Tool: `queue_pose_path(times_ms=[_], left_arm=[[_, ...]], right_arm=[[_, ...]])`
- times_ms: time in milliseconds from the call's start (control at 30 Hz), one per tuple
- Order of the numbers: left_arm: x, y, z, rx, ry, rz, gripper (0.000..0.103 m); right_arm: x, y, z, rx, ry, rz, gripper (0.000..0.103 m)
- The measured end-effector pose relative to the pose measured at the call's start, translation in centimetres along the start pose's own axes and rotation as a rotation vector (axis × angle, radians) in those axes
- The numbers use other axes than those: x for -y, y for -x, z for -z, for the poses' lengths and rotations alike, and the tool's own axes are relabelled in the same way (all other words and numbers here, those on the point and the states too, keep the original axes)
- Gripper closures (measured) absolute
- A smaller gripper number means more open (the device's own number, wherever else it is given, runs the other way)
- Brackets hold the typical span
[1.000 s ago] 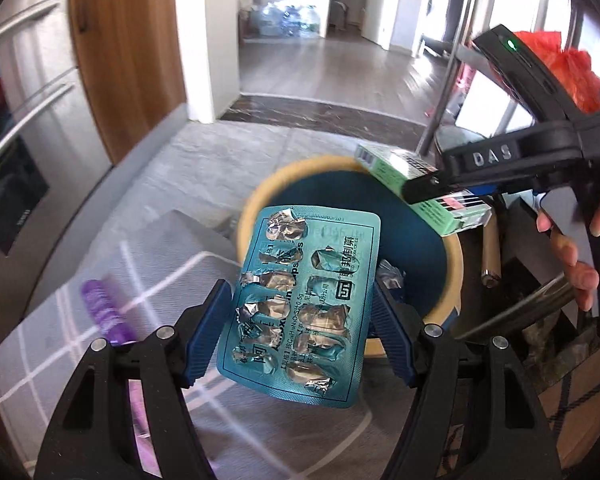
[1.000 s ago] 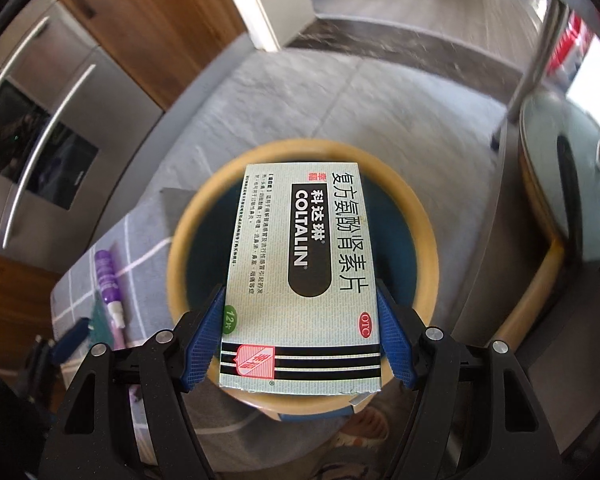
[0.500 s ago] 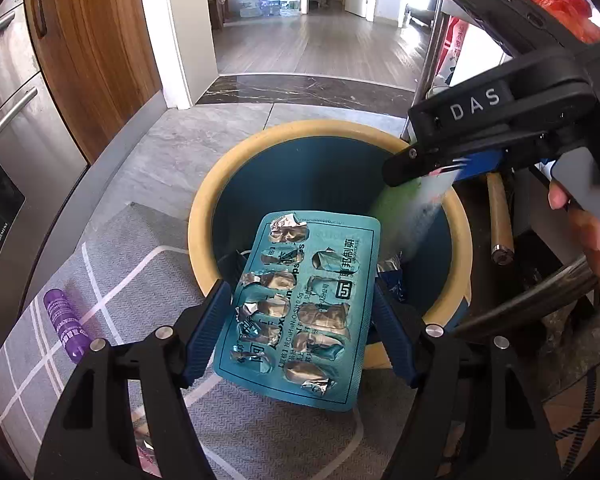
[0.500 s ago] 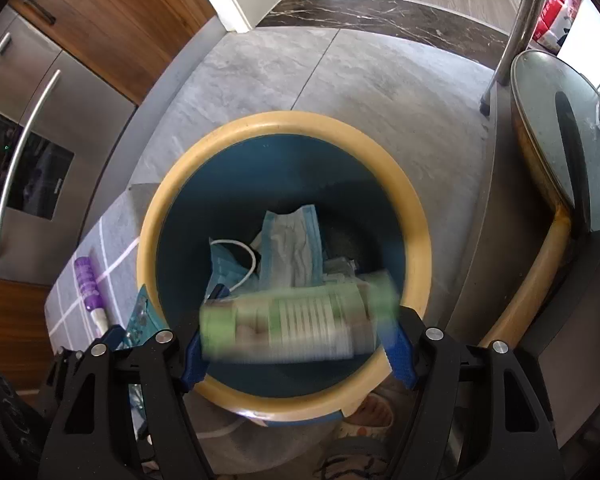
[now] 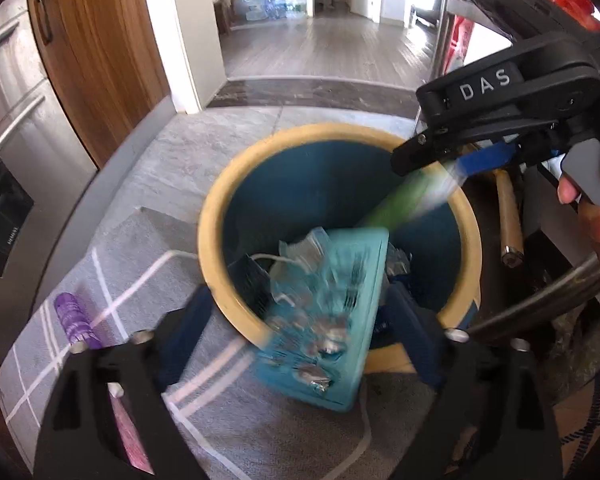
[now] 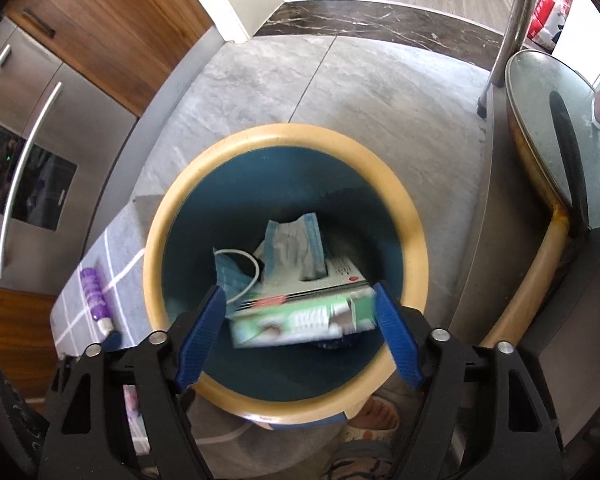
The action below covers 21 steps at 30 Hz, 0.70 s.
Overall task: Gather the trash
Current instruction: 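Carry both items over the teal bin and open both tools to drop them, then grasp the purple spray bottle with the right tool while the left tool approaches the pink wrapper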
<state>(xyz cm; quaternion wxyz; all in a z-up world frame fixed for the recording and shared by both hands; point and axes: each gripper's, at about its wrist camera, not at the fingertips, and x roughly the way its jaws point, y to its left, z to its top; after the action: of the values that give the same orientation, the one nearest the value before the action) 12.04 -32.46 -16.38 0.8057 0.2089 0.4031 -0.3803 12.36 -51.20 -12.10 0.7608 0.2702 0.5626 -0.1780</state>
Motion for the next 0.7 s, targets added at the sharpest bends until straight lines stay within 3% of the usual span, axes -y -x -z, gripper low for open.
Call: queue_pose_path(times_ms=[267,700], left_arm=[[-0.7,0.0,0.2,-0.011,0.020,-0.002,0.014],[-6.1,3.4,5.3,-0.044,0.066,-0.153,0.013]], right_arm=[[0.5,0.2,-0.4,0.012,-0.035,-0.013,0.024],[-4.3,1.3,0.0,0.053,0.057,-0.069,0.015]])
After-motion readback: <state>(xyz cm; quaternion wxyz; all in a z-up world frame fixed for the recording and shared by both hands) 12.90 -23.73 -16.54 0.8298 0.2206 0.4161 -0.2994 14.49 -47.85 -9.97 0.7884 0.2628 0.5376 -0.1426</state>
